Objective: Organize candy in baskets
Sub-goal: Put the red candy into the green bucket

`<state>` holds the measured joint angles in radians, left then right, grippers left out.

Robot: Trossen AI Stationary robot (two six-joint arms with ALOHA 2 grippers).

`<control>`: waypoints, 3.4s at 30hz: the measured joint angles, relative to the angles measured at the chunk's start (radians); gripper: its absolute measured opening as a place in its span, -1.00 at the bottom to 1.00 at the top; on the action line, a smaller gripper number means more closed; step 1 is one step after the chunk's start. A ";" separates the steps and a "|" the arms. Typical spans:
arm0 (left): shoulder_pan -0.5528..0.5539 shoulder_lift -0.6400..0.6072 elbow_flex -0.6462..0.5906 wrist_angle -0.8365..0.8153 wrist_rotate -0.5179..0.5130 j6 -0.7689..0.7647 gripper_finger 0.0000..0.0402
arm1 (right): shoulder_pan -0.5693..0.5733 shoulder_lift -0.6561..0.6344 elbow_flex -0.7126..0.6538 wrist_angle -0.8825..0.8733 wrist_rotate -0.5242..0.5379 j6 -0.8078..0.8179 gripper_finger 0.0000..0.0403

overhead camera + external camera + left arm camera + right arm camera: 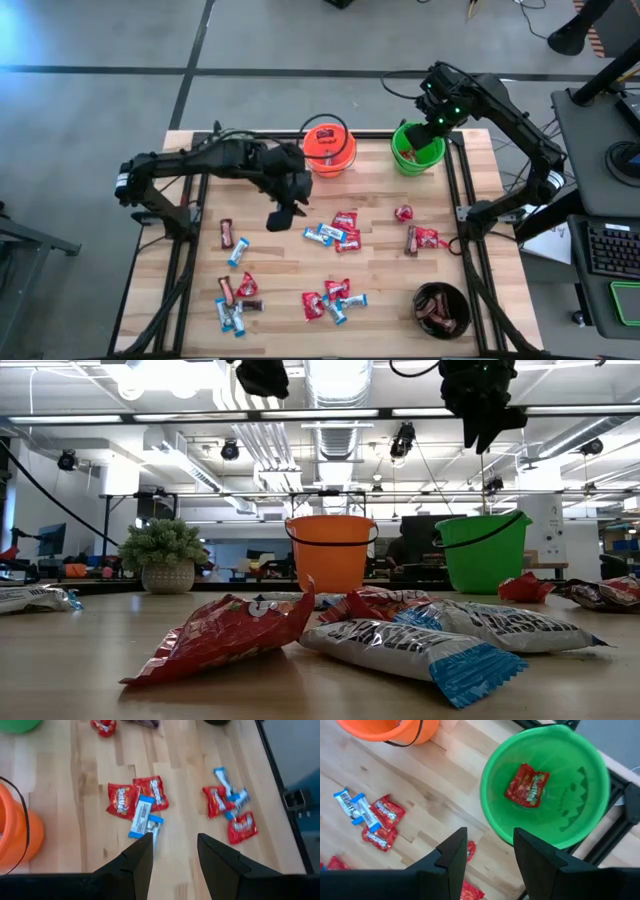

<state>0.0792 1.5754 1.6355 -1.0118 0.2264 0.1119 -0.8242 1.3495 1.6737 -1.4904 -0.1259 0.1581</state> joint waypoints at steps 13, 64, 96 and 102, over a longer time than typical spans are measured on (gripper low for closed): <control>-0.015 0.196 0.122 -0.012 -0.001 -0.104 -0.05 | 0.000 -0.033 0.000 -0.019 0.033 -0.117 -0.25; -0.347 0.596 0.200 0.148 -0.203 -0.440 -0.02 | -0.001 -0.051 0.000 -0.048 0.049 -0.203 -0.25; -0.373 0.711 0.183 0.277 -0.106 -0.523 -0.02 | -0.001 -0.052 0.000 -0.049 0.049 -0.196 -0.25; -0.373 0.713 0.183 0.274 -0.116 -0.540 -0.08 | -0.001 -0.055 0.000 -0.051 0.048 -0.196 -0.25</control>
<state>-0.2943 2.2883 1.8187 -0.7375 0.1106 -0.4286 -0.8249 1.2942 1.6737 -1.5414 -0.0775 -0.0378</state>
